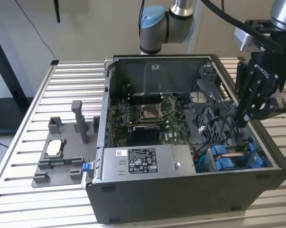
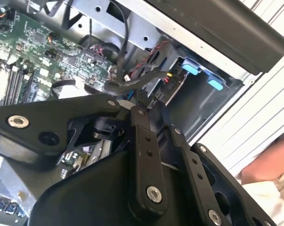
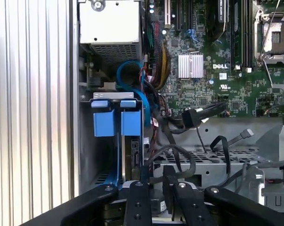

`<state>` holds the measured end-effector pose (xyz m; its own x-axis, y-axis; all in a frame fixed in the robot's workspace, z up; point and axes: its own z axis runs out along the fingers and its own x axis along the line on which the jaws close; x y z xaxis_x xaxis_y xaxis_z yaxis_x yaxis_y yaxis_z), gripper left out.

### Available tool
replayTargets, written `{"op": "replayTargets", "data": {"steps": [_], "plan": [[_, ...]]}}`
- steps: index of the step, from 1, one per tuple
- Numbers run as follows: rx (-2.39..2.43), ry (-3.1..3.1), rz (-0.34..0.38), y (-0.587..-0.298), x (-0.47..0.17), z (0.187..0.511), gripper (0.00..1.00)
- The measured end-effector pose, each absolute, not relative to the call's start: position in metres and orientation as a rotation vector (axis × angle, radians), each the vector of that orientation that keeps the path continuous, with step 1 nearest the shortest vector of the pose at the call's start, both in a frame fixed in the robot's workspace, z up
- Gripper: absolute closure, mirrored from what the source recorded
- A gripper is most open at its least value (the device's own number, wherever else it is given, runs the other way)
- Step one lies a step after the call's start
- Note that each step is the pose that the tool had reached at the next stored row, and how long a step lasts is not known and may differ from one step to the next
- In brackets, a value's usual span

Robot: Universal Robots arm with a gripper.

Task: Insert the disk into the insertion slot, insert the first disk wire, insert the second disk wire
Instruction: 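Insert the first disk wire, then insert the second disk wire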

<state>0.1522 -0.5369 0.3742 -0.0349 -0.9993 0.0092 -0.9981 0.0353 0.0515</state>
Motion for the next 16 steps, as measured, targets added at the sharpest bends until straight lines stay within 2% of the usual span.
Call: {"op": "replayTargets", "data": {"steps": [16], "plan": [[2.166,-2.243,-0.02,-0.51,0.132,0.386,0.74]]}}
